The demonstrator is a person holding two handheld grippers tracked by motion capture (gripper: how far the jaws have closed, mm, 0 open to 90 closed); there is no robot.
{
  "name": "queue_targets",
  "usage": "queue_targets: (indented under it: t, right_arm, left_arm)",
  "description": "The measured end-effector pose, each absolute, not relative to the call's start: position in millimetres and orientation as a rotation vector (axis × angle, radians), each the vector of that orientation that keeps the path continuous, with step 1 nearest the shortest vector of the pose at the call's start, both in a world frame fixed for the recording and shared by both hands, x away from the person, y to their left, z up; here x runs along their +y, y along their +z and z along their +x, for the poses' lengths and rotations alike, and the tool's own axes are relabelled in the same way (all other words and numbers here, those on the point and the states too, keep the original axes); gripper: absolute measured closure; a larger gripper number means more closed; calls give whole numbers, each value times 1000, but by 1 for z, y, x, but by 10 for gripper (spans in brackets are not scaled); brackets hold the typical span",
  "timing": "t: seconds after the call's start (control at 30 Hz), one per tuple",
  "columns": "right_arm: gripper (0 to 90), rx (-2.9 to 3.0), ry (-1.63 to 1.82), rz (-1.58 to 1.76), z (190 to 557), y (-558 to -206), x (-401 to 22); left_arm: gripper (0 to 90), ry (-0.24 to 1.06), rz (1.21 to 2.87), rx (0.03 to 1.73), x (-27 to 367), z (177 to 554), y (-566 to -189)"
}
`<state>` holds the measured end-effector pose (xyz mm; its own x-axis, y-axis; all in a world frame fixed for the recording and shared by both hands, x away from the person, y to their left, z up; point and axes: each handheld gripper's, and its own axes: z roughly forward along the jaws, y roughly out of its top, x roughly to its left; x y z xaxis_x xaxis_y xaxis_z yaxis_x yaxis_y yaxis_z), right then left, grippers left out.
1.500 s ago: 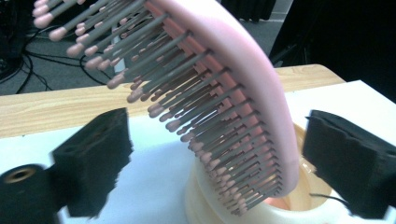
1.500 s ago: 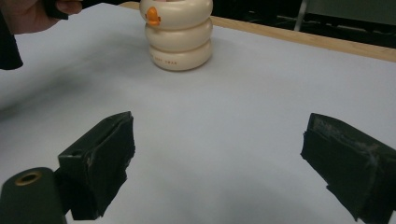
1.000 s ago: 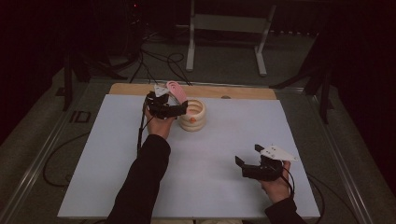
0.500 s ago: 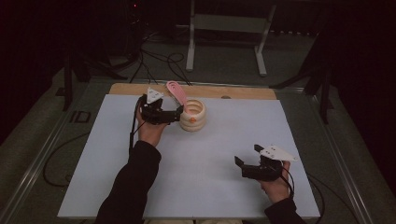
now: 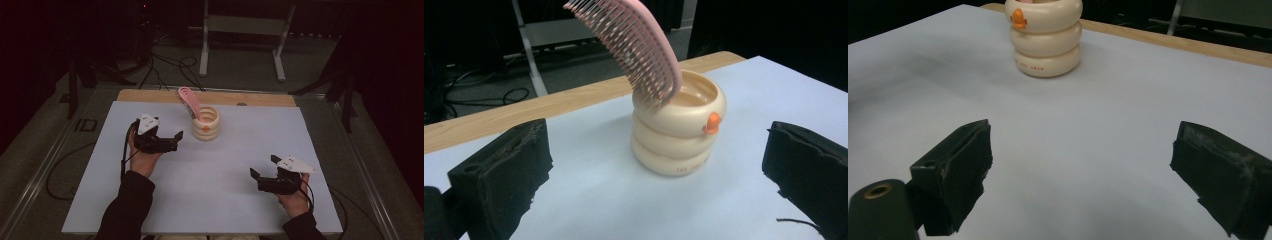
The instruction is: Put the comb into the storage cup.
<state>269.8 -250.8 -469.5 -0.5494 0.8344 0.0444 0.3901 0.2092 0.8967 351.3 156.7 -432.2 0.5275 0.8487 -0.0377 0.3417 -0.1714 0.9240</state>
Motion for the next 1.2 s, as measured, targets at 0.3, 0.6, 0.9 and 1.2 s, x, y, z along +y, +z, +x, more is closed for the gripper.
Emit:
queue_targets:
  t: [0.3, 0.6, 0.9, 1.2]
  right_arm:
    - [89, 2023, 1324, 1131, 269, -468, -255]
    - [89, 2008, 1350, 1114, 266, -467, -256]
    - [89, 1950, 1404, 1083, 260, -462, -262]
    - [89, 1895, 1424, 1072, 257, -460, -269]
  left_arm:
    - [1, 668, 1734, 990, 192, 315, -442]
    - [1, 667, 1738, 988, 215, 296, -457]
    - [2, 671, 1719, 970, 228, 278, -466]
    - [2, 697, 1676, 969, 240, 265, -469]
